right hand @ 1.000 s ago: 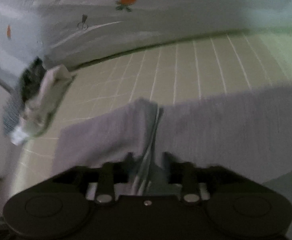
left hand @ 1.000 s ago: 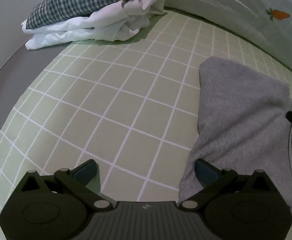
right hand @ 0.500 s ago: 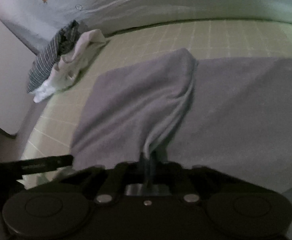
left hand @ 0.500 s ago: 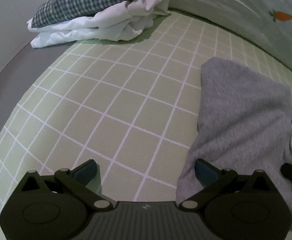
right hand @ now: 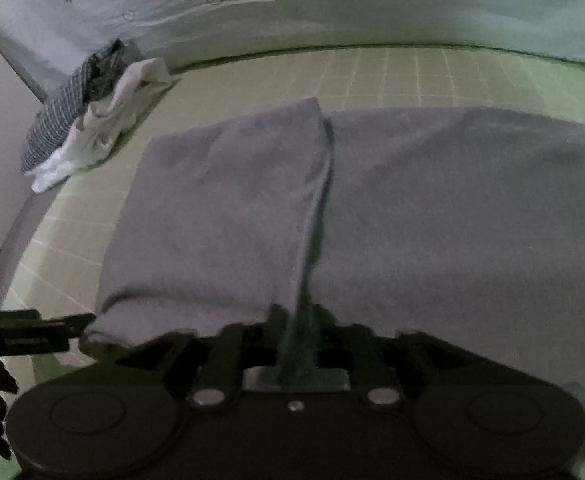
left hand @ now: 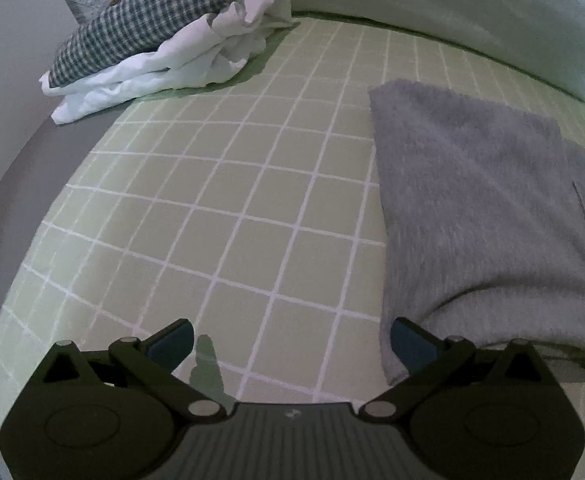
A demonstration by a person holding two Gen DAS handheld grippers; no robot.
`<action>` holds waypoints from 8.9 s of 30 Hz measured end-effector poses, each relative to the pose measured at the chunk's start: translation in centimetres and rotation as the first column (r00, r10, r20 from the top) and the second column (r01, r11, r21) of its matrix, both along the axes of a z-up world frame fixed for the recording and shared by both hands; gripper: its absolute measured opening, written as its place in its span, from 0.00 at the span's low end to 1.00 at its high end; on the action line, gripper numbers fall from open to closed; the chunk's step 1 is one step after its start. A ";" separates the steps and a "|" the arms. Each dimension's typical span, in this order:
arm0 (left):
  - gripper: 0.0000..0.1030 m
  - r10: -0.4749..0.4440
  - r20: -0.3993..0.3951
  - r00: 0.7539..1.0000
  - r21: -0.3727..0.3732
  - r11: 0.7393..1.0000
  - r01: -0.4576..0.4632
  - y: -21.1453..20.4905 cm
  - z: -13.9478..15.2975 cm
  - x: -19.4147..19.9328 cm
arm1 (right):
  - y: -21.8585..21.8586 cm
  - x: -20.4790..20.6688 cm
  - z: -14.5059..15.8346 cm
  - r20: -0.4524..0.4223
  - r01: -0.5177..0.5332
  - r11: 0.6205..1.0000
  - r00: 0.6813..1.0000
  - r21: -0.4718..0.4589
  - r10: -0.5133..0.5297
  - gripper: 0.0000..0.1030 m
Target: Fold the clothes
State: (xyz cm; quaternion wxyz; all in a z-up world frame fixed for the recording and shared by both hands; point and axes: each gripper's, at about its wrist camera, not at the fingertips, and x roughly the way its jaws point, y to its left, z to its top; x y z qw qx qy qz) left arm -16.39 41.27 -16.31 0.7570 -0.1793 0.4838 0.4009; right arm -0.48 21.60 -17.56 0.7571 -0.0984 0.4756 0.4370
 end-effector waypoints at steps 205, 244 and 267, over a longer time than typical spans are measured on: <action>0.08 0.020 0.474 0.880 -0.398 0.896 0.194 2.3 2.4 4.4 | -5.5 1.2 3.0 -0.303 0.374 0.886 0.908 0.272 -0.290 0.38; 0.58 -0.002 0.462 0.887 -0.261 0.955 0.138 7.9 -0.5 5.3 | 3.7 4.2 0.0 -0.249 0.223 0.963 0.951 0.153 -0.181 0.79; 0.12 -0.037 0.669 0.742 -0.052 0.994 0.096 8.3 12.4 3.8 | 9.9 3.3 12.0 -0.072 -0.014 0.907 0.996 0.421 0.049 0.26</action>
